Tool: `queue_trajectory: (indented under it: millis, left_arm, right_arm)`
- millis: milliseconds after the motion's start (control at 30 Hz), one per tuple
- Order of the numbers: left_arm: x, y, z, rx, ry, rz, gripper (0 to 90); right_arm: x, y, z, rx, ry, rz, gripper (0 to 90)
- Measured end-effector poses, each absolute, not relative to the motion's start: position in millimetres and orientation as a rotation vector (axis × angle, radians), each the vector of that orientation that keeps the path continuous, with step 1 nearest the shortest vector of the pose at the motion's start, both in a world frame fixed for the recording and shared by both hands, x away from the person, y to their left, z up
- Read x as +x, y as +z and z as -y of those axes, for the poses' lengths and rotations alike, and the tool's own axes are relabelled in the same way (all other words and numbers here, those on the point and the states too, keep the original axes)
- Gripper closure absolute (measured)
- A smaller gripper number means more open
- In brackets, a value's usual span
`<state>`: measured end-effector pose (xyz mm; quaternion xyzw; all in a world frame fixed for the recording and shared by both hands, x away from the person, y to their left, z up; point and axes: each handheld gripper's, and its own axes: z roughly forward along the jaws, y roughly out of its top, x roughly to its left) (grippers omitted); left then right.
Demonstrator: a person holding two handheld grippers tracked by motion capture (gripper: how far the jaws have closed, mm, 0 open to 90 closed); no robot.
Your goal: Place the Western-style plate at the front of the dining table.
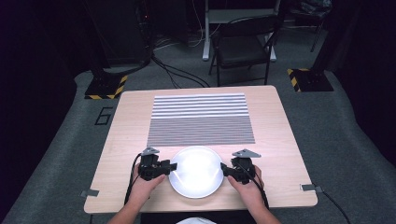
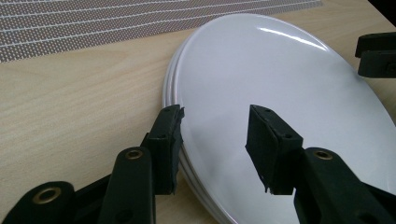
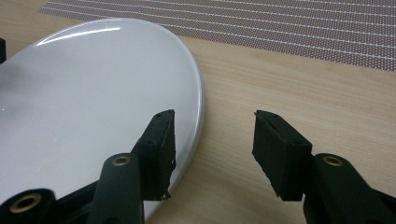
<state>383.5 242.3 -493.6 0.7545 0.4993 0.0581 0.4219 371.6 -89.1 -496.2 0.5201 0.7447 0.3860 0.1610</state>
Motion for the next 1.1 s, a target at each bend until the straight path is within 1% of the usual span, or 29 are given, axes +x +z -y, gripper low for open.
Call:
queue_trajectory:
  millis: [367,767,833,1100]
  left_arm:
    - [383.4,-496.1,-240.1,1.901,0.104,-1.234,54.7]
    - [383.4,-498.6,-237.6,1.891,0.093,-1.223,53.8]
    - [383.3,-499.4,-236.0,1.882,0.074,-1.229,53.5]
    - [384.8,-503.3,-230.1,1.862,0.078,-1.246,53.1]
  right_arm:
    - [370.8,-498.1,87.1,1.499,1.111,-2.142,48.2]
    - [370.8,-506.6,80.1,1.547,1.125,-2.204,48.3]
    - [370.5,-507.0,78.6,1.567,1.145,-2.212,48.5]
    - [372.1,-504.7,78.6,1.576,1.127,-2.189,48.1]
